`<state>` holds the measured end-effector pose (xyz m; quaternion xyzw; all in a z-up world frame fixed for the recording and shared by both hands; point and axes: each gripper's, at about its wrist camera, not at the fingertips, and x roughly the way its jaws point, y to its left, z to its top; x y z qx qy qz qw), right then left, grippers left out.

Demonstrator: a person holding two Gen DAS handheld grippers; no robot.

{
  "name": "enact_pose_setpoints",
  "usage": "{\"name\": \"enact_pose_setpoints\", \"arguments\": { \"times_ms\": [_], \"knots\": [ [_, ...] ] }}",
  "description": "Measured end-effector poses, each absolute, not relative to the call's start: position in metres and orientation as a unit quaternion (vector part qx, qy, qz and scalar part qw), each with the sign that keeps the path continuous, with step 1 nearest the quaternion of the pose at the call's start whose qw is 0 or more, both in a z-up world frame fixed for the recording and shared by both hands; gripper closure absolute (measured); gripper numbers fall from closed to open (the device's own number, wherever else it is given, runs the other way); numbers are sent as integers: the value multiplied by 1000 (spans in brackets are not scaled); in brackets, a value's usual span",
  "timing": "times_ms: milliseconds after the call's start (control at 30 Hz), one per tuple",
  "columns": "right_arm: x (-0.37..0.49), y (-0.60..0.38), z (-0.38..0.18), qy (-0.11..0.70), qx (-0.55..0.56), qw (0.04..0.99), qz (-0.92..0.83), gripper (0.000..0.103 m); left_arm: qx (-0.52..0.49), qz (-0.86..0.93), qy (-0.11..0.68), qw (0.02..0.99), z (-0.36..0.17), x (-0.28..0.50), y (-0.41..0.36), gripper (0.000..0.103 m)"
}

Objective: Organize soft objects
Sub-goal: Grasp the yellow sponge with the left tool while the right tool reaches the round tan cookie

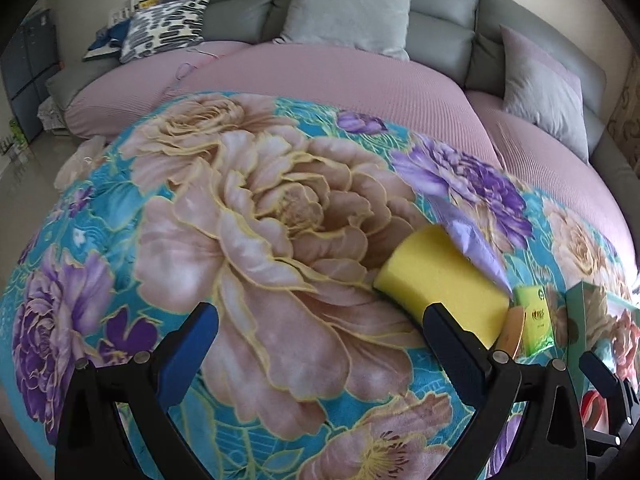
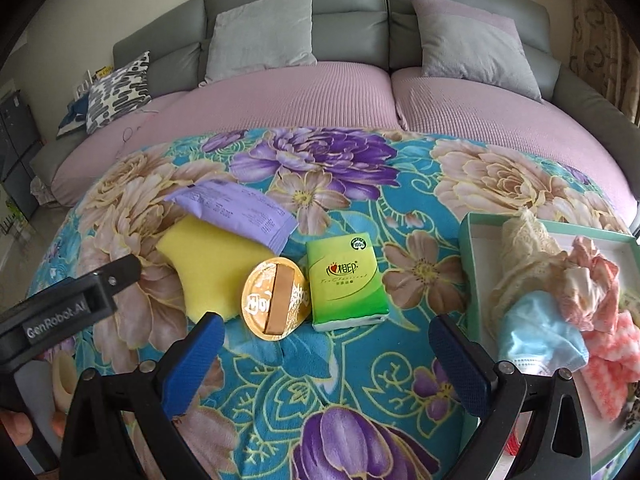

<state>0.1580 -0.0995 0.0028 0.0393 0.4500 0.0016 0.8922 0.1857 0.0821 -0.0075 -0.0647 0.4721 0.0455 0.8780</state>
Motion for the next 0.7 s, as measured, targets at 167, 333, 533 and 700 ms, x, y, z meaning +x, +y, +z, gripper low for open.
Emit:
{"name": "enact_pose_setpoints", "arguments": {
  "times_ms": [167, 333, 533, 700],
  "knots": [
    [161, -104, 1, 453, 35, 891, -8, 0, -80, 19, 480, 874, -13, 192, 75, 1],
    [158, -109, 10, 444, 26, 895, -11, 0, -82, -1, 489, 868, -20, 199, 66, 1],
    [153, -121, 19, 435, 26, 900, -28, 0, -80, -29, 500, 862, -27, 209, 49, 1],
    [153, -126, 21, 435, 29, 899, -29, 0, -77, -44, 505, 859, -31, 213, 36, 1]
  ]
}}
